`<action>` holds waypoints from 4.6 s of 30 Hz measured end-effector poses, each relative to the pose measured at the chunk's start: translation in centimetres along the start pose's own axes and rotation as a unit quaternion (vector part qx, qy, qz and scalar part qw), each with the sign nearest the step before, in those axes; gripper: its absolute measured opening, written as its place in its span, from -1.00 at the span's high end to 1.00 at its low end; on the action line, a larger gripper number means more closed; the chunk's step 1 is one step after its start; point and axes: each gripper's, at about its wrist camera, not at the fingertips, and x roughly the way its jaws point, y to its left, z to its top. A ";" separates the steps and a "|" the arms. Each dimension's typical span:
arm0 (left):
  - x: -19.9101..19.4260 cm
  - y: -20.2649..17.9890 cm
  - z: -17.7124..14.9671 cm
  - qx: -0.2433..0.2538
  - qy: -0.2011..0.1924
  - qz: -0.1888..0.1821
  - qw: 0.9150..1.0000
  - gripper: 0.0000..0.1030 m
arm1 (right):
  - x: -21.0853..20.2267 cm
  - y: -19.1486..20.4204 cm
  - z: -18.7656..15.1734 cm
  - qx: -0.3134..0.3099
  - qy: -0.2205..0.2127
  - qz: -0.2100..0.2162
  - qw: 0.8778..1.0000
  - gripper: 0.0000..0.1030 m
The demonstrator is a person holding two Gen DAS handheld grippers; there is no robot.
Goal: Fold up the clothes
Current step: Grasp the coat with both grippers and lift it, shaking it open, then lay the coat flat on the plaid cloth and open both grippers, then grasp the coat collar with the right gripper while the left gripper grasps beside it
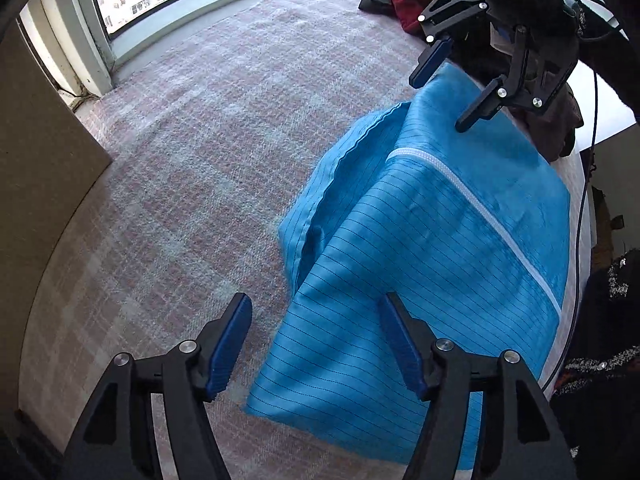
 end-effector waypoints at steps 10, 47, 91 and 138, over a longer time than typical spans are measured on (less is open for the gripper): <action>1.6 -2.1 -0.1 0.026 0.015 -0.038 0.999 -0.22 | 1.1 -1.6 0.1 -0.001 0.002 0.086 0.996 -0.02; -19.8 -17.9 -5.1 0.132 -0.187 0.158 0.960 0.91 | -16.5 19.0 -6.6 -0.079 -0.200 -0.180 0.960 0.87; -3.8 -17.4 -18.2 -0.192 -0.192 0.046 0.961 0.18 | 1.3 18.5 -17.6 0.233 -0.238 -0.032 0.942 0.04; -6.1 -17.6 -9.7 -0.020 -0.147 0.048 0.988 0.45 | 1.1 8.4 -14.6 0.362 -0.259 0.266 0.855 0.77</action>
